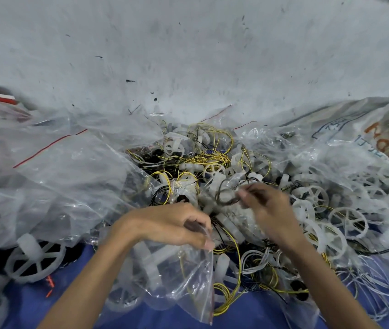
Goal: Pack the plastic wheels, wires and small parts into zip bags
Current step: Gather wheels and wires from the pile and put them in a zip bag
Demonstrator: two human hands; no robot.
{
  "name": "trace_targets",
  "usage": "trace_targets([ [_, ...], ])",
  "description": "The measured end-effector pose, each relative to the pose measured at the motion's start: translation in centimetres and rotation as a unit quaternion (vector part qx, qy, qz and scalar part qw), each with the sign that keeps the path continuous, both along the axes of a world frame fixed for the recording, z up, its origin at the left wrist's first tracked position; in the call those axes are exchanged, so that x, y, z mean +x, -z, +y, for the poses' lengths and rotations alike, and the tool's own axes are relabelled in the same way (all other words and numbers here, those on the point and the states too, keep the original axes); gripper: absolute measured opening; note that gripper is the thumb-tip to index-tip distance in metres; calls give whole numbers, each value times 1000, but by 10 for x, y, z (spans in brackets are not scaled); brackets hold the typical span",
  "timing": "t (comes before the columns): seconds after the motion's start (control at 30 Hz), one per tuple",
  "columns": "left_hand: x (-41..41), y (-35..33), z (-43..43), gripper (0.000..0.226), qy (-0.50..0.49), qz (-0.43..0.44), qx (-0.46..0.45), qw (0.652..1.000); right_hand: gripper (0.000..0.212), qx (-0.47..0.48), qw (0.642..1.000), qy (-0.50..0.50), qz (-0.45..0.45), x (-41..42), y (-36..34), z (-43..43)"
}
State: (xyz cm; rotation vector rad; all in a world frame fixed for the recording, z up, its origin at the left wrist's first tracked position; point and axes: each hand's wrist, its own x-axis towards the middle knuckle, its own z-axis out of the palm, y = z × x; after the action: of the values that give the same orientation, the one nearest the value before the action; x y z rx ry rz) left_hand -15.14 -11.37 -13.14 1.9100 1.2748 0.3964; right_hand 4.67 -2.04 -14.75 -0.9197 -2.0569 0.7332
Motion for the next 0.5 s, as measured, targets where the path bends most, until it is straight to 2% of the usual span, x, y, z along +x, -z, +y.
trace_targets([
  [0.03,0,0,0,26,-4,0,4,1000,10,-30,996,11,83,6,-7,1],
  [0.1,2,-2,-1,37,-28,-3,16,999,13,-99,964,-12,248,17,-22,2],
  [0.2,7,-2,2,51,-122,-101,37,987,15,-206,900,-82,375,25,-30,-4],
  [0.3,18,-5,6,62,-172,-243,47,954,14,-257,878,-109,388,24,-22,-13],
  [0.4,32,-9,8,62,-231,-354,49,905,19,-257,903,-117,325,23,-13,-18],
  [0.5,37,-7,8,37,-287,-433,75,851,23,-240,918,-124,290,18,-8,-20],
])
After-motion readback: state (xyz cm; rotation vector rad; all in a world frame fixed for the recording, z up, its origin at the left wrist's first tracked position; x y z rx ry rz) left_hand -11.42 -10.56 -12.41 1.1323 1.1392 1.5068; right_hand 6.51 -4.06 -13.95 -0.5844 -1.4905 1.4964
